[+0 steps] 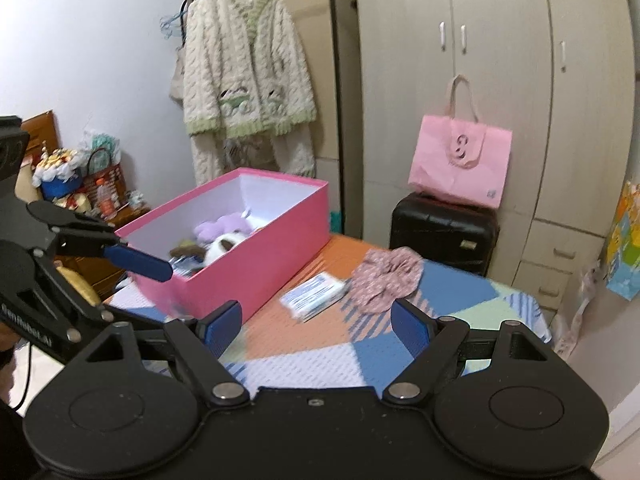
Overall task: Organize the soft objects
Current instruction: 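Move both open tools back toward the scrunchie and tissue pack, then close the right tool on the pink scrunchie while the left tool closes on the tissue pack, then lift the scrunchie with the right tool while the left tool carries the tissue pack over the box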
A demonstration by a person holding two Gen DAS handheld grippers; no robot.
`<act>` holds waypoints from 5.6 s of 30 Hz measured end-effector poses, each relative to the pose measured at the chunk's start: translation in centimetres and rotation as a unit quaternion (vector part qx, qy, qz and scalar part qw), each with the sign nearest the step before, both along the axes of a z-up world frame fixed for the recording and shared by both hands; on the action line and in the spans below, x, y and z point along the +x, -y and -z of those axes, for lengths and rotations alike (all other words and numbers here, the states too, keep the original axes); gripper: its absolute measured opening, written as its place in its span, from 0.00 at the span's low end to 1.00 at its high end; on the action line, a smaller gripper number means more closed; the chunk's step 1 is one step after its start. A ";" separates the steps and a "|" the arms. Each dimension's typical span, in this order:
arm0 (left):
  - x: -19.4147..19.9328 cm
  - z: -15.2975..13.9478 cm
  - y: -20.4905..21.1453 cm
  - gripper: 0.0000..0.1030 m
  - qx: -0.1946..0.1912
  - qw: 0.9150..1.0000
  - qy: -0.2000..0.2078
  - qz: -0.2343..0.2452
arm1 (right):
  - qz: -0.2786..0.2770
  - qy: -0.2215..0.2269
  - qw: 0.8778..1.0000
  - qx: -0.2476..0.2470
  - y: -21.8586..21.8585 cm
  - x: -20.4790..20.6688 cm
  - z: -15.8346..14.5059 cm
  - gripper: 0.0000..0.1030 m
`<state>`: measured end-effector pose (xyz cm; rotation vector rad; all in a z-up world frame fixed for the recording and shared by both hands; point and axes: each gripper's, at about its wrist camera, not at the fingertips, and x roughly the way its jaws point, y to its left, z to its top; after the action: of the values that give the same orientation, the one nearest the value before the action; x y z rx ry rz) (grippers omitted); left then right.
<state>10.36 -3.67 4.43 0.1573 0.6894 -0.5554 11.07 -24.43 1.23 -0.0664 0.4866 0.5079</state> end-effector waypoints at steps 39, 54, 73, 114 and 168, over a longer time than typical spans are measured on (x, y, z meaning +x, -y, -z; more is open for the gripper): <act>12.9 11.0 8.6 0.70 0.078 0.969 0.063 -0.225 | -0.070 -0.089 0.990 0.079 3.1 20.6 8.1 0.83; 16.4 12.0 8.2 0.54 0.105 0.962 0.030 -0.249 | -0.079 -0.122 0.989 0.042 0.4 25.9 11.0 0.86; 16.6 13.1 8.0 0.50 0.094 0.974 0.026 -0.205 | -0.083 -0.118 0.990 -0.001 -0.4 26.0 12.5 0.78; 13.9 12.4 6.2 0.38 0.000 0.992 -0.037 -0.118 | 0.042 -0.096 0.994 0.042 5.0 13.7 12.2 0.19; -1.4 5.4 -7.6 0.38 -0.060 0.990 -0.118 -0.052 | -0.128 -0.154 0.979 0.031 -5.8 -1.5 5.0 0.20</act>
<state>8.95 3.97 -0.93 -0.0577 0.8869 -0.5173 9.55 -18.59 -3.73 0.0105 0.7707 0.7918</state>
